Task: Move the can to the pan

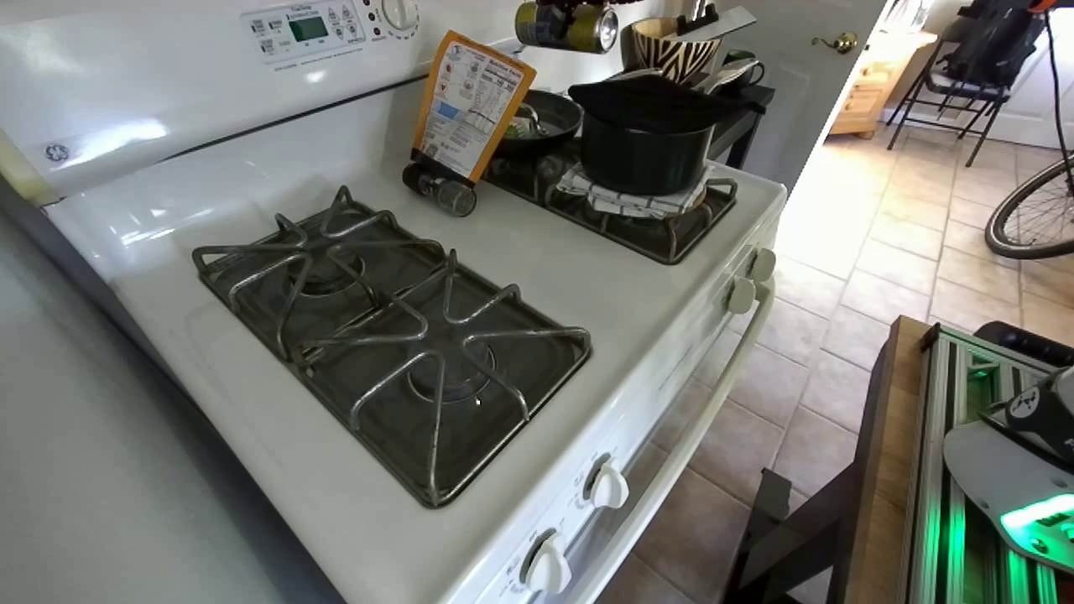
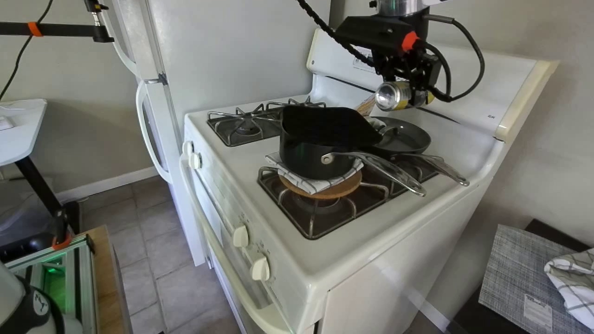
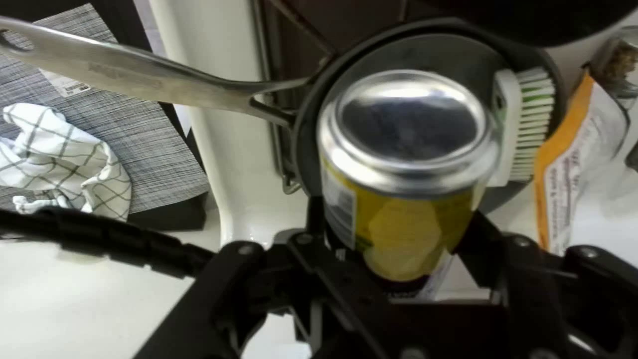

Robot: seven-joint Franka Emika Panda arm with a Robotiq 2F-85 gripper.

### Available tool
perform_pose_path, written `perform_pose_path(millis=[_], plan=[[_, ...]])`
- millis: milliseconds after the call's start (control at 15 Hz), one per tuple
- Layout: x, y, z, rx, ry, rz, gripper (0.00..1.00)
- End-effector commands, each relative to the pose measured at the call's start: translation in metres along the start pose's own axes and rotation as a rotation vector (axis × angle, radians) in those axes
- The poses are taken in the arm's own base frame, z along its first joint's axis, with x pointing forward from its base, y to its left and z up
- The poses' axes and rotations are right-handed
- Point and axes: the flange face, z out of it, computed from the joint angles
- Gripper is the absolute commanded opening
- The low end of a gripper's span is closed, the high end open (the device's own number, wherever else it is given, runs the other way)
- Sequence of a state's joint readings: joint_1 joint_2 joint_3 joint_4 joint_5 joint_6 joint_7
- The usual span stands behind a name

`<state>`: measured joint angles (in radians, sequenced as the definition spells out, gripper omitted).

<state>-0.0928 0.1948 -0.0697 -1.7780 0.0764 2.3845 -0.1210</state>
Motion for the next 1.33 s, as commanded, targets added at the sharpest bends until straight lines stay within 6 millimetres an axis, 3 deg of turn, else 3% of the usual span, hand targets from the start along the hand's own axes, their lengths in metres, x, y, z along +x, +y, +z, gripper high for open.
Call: perform_pose_path(millis=[0,133,400,800,1267], plan=[[0.010,0.024,0.013,-0.033,-0.009,-0.087,0.37],[0.015,0.027,0.026,-0.042,0.017,-0.095,0.37],[0.025,0.013,0.044,-0.018,0.073,-0.073,0.37],[0.021,0.002,0.078,0.060,0.073,-0.034,0.37],[0.028,0.003,0.100,0.077,0.051,-0.021,0.37]])
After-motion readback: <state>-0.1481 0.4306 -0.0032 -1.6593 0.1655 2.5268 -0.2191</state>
